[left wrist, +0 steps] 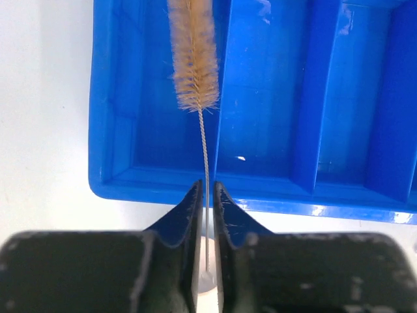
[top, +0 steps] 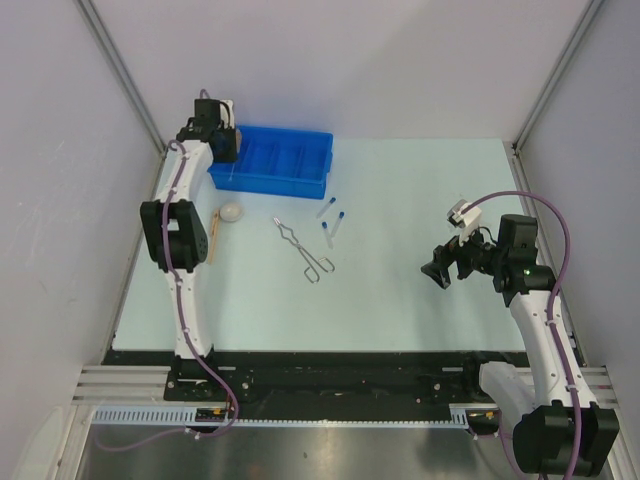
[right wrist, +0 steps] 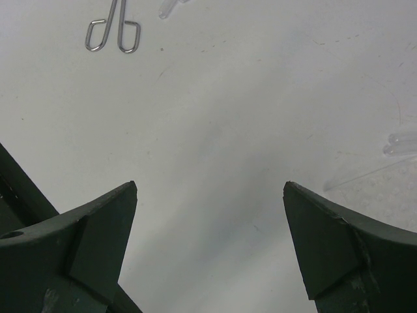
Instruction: Organize the chemistry lab equipment
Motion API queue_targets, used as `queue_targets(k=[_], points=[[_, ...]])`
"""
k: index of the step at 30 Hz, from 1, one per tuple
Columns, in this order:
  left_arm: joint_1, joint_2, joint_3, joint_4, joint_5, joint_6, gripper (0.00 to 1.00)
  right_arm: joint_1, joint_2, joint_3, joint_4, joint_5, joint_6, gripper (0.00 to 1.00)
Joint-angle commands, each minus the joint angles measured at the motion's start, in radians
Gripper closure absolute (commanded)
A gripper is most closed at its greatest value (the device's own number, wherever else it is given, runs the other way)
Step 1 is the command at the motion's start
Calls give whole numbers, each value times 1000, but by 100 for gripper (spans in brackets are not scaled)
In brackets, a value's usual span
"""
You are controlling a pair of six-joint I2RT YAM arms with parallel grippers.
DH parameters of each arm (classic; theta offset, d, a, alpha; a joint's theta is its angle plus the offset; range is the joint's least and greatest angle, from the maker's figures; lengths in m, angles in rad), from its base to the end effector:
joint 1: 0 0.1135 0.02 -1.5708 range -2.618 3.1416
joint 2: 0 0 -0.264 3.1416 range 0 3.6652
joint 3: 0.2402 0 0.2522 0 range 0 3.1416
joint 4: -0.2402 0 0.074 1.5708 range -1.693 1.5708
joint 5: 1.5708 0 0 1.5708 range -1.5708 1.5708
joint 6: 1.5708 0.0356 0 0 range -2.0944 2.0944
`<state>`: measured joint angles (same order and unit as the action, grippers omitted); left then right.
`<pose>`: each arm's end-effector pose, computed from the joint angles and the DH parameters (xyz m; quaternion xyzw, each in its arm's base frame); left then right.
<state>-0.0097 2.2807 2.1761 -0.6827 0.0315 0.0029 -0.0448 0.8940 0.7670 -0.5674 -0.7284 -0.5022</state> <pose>0.5193 -0.0062 0.2702 0.0118 0.9241 -0.0159 0.3817 0.1834 0.0155 0.2834 -0.3390 0.7898 0.2035 0.4689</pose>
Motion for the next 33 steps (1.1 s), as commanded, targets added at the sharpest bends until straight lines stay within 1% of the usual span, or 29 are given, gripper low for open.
queue_targets(k=[1,2,3,4,7,8,9,11,12,13,14,15,16,17,18,19,20,21,22,24,26,29,33], points=[[7,13,74,-34,-28,-37,79,6,3,2,9,9,-15,0],[7,11,83,-40,-28,-46,68,6,3,2,8,11,-15,1],[7,5,96,-44,-30,-55,63,6,3,2,8,11,-18,0],[7,-24,99,-44,-54,-70,56,6,3,2,8,11,-16,0],[7,-93,71,-20,-42,-95,50,6,3,2,6,9,-16,0],[7,-158,50,-11,-39,-101,46,6,3,2,8,11,-16,0],[7,-199,-22,8,-39,-106,44,6,3,2,8,11,-16,0],[7,-292,-129,89,-16,-122,31,6,2,2,4,9,-18,0],[7,-390,-256,121,-15,-127,29,6,3,2,3,7,-21,0],[7,-452,-328,194,-13,-141,23,6,2,2,4,7,-21,0],[7,-508,-402,234,-7,-149,21,5,2,2,3,4,-22,0],[7,-623,-546,274,-1,-155,19,5,2,2,3,4,-24,0],[7,-677,-615,343,4,-168,15,5,2,2,1,3,-25,0],[7,-726,-681,376,7,-179,13,5,0,2,0,0,-27,0],[32,-783,-802,405,11,-188,11,3,-1,2,0,-3,-29,0],[45,-867,-853,448,16,-210,8,3,-3,2,-3,-6,-30,0],[51,-909,-902,465,36,-218,8,3,-3,2,-3,-11,-30,0],[59,-941,-983,475,47,-225,8,3,-3,-1,-3,-12,-32,0],[74,-998,-1021,491,62,-245,8,2,-3,-3,-2,-14,-33,0],[91,-1036,-1105,496,117,-256,8,2,-3,-5,0,-19,-36,0],[99,-1075,-1157,480,130,-262,8,2,-6,-6,-2,-25,-41,0],[100,-1095,-1190,453,134,-245,7,0,-12,-9,-2,-34,-45,0],[100,-1096,-1225,405,99,-198,6,-3,-20,-14,0,-43,-50,0]])
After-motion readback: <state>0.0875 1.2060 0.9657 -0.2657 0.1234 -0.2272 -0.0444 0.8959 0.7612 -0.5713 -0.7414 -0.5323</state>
